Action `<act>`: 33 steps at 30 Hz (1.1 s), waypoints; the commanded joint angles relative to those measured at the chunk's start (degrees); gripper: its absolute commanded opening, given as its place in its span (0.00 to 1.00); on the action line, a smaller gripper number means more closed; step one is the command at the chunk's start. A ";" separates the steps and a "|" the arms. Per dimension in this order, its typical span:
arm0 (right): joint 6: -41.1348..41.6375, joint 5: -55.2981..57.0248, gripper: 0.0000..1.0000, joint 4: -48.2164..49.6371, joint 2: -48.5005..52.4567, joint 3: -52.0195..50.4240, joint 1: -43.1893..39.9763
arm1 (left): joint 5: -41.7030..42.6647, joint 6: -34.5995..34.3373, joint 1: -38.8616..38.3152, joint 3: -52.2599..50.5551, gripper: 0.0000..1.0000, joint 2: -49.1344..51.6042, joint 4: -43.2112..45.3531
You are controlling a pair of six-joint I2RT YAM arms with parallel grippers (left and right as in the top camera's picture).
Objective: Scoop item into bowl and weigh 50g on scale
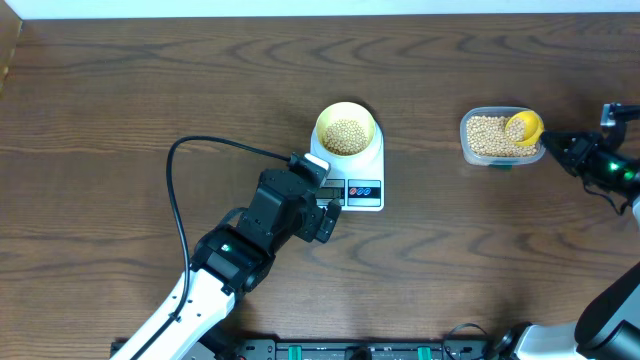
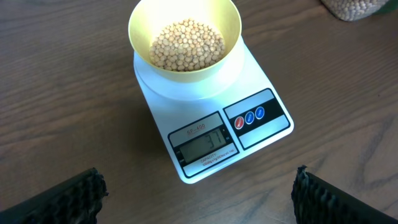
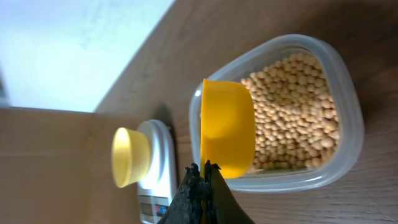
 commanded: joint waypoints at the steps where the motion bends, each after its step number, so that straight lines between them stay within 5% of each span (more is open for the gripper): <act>1: 0.79 -6.91 0.01 0.07 0.28 0.00 -1.46 | -0.68 -0.90 0.24 0.09 0.98 0.11 0.22; 33: 0.76 -8.48 0.01 0.20 0.28 0.00 -1.70 | -0.68 -0.90 0.24 0.09 0.98 0.11 0.22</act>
